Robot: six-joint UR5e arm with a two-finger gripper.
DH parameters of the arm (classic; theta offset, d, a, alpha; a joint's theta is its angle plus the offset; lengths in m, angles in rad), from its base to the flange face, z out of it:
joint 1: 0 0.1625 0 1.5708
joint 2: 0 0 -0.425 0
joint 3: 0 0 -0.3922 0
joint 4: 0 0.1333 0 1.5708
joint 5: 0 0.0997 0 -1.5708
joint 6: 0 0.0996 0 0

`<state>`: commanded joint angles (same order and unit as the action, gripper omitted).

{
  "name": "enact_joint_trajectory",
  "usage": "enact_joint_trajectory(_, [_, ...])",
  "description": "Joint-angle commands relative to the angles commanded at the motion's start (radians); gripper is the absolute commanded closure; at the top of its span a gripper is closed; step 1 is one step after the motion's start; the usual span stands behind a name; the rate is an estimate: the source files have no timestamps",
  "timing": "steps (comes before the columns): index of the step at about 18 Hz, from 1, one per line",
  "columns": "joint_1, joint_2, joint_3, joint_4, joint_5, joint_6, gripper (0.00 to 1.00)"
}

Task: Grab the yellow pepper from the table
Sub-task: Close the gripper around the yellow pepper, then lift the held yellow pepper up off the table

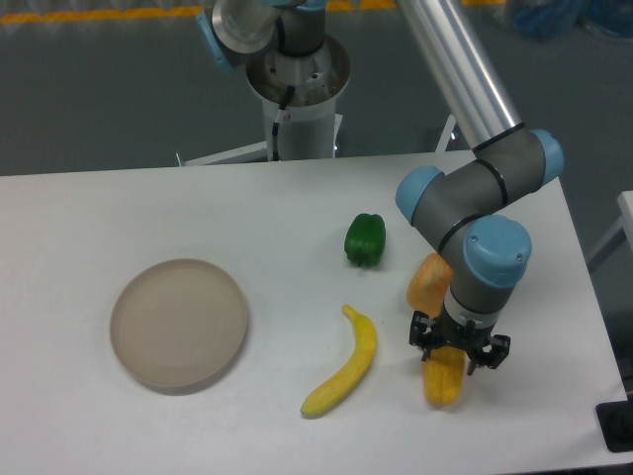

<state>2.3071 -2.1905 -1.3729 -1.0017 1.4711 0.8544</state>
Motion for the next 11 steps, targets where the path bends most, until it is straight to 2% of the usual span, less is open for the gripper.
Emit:
enact_joint_trajectory(3, [0.000, 0.002, 0.003, 0.000, 0.000, 0.003, 0.57])
enact_joint_trajectory(6, [0.005, 0.012, 0.023, -0.003, 0.000, 0.006, 0.57])
enact_joint_trajectory(11, [0.018, 0.086, 0.063, -0.017, 0.000, 0.138, 0.58])
